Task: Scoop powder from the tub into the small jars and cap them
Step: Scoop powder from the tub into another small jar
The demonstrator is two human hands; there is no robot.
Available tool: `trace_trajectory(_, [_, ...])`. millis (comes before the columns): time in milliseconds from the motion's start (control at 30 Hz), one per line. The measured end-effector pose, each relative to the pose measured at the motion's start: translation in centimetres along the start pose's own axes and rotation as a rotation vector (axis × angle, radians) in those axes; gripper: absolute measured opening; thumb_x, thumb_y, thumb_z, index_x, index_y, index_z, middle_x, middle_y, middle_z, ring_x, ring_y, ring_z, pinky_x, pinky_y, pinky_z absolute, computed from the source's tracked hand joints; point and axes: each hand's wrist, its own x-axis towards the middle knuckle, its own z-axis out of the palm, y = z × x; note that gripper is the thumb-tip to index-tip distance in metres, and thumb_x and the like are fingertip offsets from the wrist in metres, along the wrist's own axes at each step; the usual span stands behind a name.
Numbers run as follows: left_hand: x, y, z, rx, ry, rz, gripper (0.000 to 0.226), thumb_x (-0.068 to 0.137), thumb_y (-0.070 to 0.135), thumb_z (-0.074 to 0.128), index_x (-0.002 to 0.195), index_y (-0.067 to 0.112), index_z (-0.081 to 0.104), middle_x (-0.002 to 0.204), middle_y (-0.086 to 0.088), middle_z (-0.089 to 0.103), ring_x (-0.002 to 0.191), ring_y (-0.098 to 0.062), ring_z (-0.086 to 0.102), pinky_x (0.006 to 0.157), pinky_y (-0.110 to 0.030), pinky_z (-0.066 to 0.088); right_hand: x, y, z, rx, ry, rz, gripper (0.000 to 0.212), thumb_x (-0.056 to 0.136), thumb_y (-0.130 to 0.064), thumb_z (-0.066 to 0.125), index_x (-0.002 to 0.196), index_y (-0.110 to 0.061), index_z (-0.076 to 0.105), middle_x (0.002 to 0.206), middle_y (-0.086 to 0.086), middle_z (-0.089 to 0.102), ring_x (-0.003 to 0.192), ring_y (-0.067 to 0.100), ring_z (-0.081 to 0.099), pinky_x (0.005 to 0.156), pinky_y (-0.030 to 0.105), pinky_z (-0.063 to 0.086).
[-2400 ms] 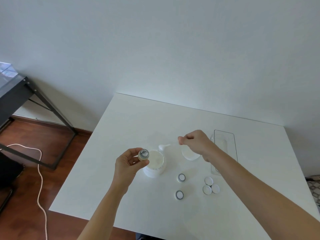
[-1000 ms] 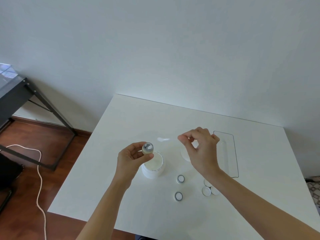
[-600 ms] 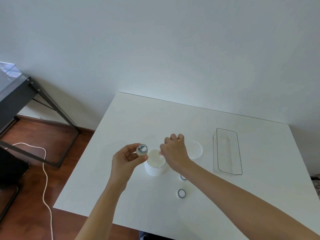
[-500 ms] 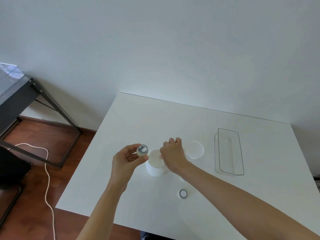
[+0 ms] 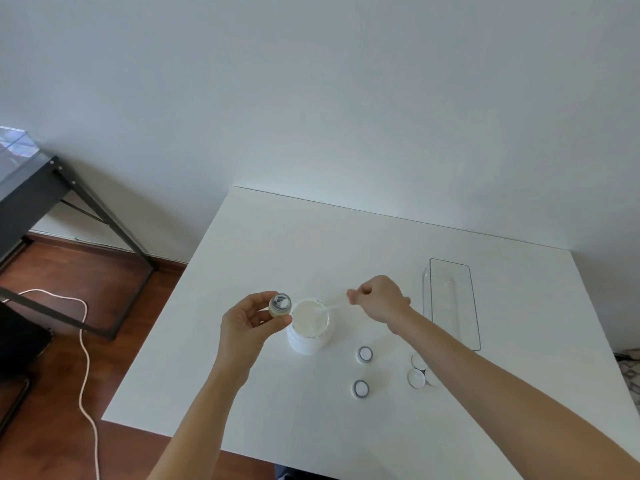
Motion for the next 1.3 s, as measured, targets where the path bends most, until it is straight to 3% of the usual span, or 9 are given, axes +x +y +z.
trace_trajectory(133, [0.3, -0.1, 0.8, 0.014, -0.012, -0.005, 0.040, 0.071, -0.008, 0.083, 0.102, 0.016, 0.073, 0.098, 0.000, 0.080, 0.082, -0.012, 0.074, 0.082, -0.027, 0.056, -0.9, -0.9, -2.8, 0.164, -0.059, -0.030, 0.027, 0.088, -0.034, 0.064, 0.074, -0.012, 0.071, 0.080, -0.001, 0.062, 0.094, 0.024, 0.057, 0.097, 0.039, 0.037])
trace_trajectory(333, [0.6, 0.2, 2.3, 0.010, -0.063, -0.005, 0.041, 0.072, -0.009, 0.082, 0.104, 0.014, 0.073, 0.096, -0.001, 0.079, 0.082, -0.014, 0.073, 0.077, -0.022, 0.055, -2.6, -3.0, -5.6, 0.301, -0.135, -0.097, 0.024, 0.090, -0.034, 0.063, 0.073, -0.018, 0.070, 0.111, 0.004, 0.067, 0.112, 0.017, 0.052, 0.089, 0.029, 0.033])
trace_trajectory(467, [0.7, 0.9, 3.2, -0.002, -0.107, 0.015, 0.041, 0.072, -0.009, 0.082, 0.105, 0.014, 0.073, 0.096, -0.003, 0.079, 0.083, -0.016, 0.073, 0.077, -0.021, 0.056, -2.9, -4.0, -5.6, 0.264, -0.139, -0.129, 0.025, 0.090, -0.035, 0.063, 0.071, -0.019, 0.069, 0.112, 0.005, 0.067, 0.114, 0.020, 0.053, 0.090, 0.031, 0.036])
trace_trajectory(533, [0.6, 1.2, 3.4, -0.010, -0.122, 0.024, 0.042, 0.072, -0.009, 0.082, 0.106, 0.015, 0.073, 0.096, -0.003, 0.079, 0.083, -0.015, 0.073, 0.077, -0.021, 0.056, -3.0, -4.2, -5.3, 0.200, -0.108, -0.143, 0.026, 0.089, -0.037, 0.062, 0.073, -0.018, 0.071, 0.109, 0.005, 0.069, 0.113, 0.023, 0.055, 0.100, 0.039, 0.037])
trace_trajectory(600, [0.5, 1.4, 3.6, -0.018, -0.130, 0.031, 0.042, 0.072, -0.009, 0.082, 0.107, 0.013, 0.073, 0.097, -0.002, 0.079, 0.084, -0.015, 0.074, 0.076, -0.020, 0.056, -2.9, -4.3, -4.9, 0.144, -0.044, -0.164, 0.029, 0.090, -0.038, 0.061, 0.079, -0.015, 0.074, 0.104, 0.005, 0.072, 0.108, 0.024, 0.059, 0.103, 0.043, 0.034])
trace_trajectory(767, [0.4, 1.8, 3.6, -0.039, -0.128, 0.030, 0.042, 0.073, -0.009, 0.081, 0.109, 0.011, 0.072, 0.098, -0.004, 0.079, 0.085, -0.015, 0.075, 0.076, -0.019, 0.056, -3.7, -4.7, -4.2, 0.045, 0.224, -0.286, 0.034, 0.091, -0.037, 0.058, 0.077, -0.009, 0.069, 0.060, -0.007, 0.055, 0.072, 0.017, 0.054, 0.076, 0.034, 0.022])
trace_trajectory(967, [0.1, 2.1, 3.8, -0.075, -0.119, 0.018, 0.038, 0.072, -0.005, 0.083, 0.106, 0.010, 0.074, 0.097, -0.002, 0.080, 0.082, -0.013, 0.075, 0.071, -0.016, 0.055, -5.4, -3.9, -3.0, -0.116, 0.555, -0.706, 0.021, 0.089, -0.034, 0.065, 0.072, -0.021, 0.067, 0.070, -0.011, 0.053, 0.078, 0.015, 0.052, 0.073, 0.029, 0.013])
trace_trajectory(1167, [0.1, 2.4, 4.0, -0.097, -0.113, 0.009, 0.038, 0.071, -0.002, 0.085, 0.105, 0.009, 0.075, 0.100, -0.007, 0.079, 0.087, -0.016, 0.075, 0.074, -0.018, 0.056, -6.3, -2.8, -2.6, -0.355, 0.884, -1.097, 0.021, 0.087, -0.029, 0.067, 0.069, -0.019, 0.070, 0.069, -0.006, 0.059, 0.071, 0.021, 0.058, 0.076, 0.035, 0.023])
trace_trajectory(1300, [0.0, 2.6, 4.0, -0.108, -0.122, 0.010, 0.036, 0.072, -0.002, 0.085, 0.105, 0.009, 0.075, 0.102, -0.008, 0.079, 0.092, -0.019, 0.076, 0.077, -0.019, 0.057, -6.4, -2.1, -2.1, -0.481, 1.047, -1.212, 0.024, 0.087, -0.029, 0.069, 0.064, -0.021, 0.068, 0.064, -0.008, 0.057, 0.073, 0.016, 0.053, 0.073, 0.035, 0.024])
